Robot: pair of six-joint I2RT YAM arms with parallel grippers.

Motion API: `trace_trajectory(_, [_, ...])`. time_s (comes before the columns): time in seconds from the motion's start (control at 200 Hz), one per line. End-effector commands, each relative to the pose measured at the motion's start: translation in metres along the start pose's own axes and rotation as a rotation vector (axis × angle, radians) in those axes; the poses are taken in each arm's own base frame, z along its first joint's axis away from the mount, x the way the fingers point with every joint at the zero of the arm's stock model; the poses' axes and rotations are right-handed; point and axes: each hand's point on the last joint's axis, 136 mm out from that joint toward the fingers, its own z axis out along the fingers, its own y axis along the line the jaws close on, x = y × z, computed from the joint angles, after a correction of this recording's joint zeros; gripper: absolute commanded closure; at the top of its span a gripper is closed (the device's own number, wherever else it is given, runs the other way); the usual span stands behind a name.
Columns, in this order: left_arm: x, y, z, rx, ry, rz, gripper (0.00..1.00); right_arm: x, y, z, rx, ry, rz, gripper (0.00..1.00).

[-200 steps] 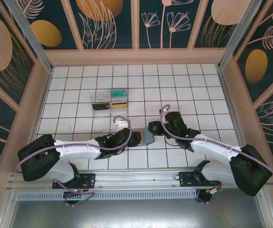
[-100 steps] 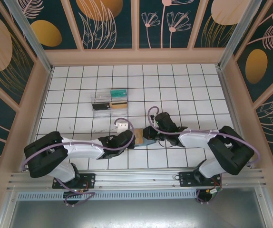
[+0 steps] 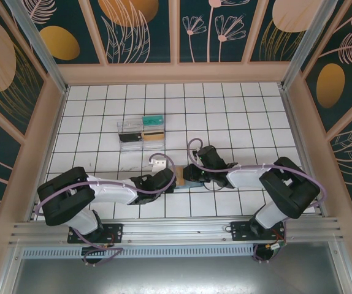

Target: Take the credit cards out of the card holder

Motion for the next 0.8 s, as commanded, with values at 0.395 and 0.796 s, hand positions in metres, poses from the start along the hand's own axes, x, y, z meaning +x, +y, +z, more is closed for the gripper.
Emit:
trace_trajectory(0.395, [0.007, 0.002, 0.005, -0.015, 0.037, -0.011, 0.94, -0.005, 0.011, 0.002, -0.051, 0.000, 0.008, 1.00])
trace_trajectory(0.796, [0.011, 0.013, 0.006, -0.061, 0.043, -0.015, 1.00, -0.014, -0.011, -0.017, -0.016, -0.045, 0.047, 1.00])
